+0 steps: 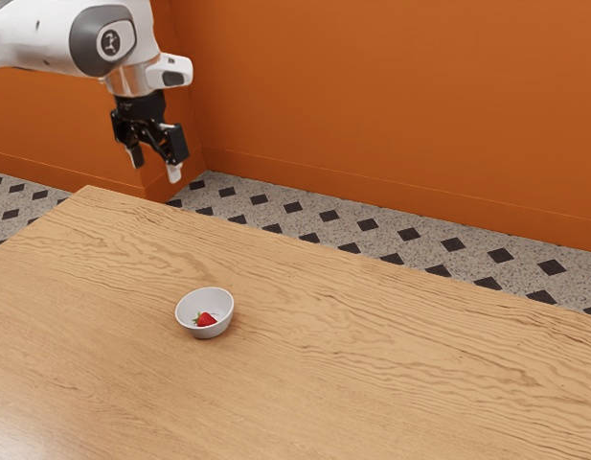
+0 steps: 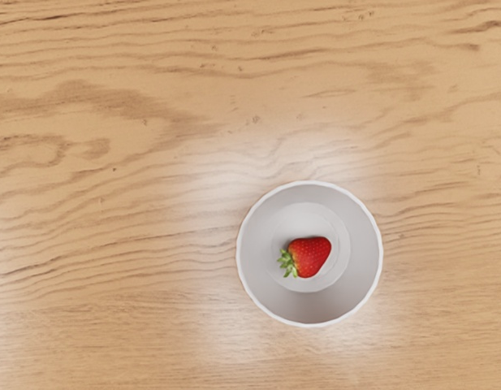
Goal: Take strawberry from the bowl
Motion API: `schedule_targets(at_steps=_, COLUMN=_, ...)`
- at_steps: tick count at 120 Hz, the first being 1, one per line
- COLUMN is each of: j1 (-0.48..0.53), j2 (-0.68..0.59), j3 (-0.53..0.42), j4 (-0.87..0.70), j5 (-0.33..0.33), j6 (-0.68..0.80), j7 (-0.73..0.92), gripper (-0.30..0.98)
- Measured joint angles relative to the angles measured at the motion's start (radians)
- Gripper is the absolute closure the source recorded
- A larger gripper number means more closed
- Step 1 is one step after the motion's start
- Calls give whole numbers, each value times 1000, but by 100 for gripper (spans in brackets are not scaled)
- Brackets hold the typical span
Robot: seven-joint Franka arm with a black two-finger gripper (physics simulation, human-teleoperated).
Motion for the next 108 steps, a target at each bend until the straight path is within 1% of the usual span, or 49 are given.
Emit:
schedule_targets(at_steps=30, j1=1, j2=3, j3=0, j4=3, j5=0, j6=1, j7=2, gripper=0)
schedule_targets(at_steps=40, j1=9, j2=5, j3=-15, j4=-4, j5=5, j6=2, j7=8, gripper=0)
schedule_targets(at_steps=48, j1=9, j2=-13, j3=-21, j4=-69, j5=15, j6=37, j7=45, gripper=0)
schedule_targets(at_steps=60, j1=16, j2=-20, j3=-39, j4=-157, j5=21, j6=136, j7=185, gripper=0)
schedule_targets(at_steps=80, j1=29, j2=-63, j3=-57, j4=-341, j5=19, j6=337, j7=478, gripper=0)
schedule_targets(at_steps=92, j1=33, j2=-64, j3=-64, j4=-377, j5=21, j6=424, j7=628, gripper=0)
schedule_targets(at_steps=108, j1=37, j2=-58, j3=-70, j4=-415, j5=22, j6=485, j7=790, gripper=0)
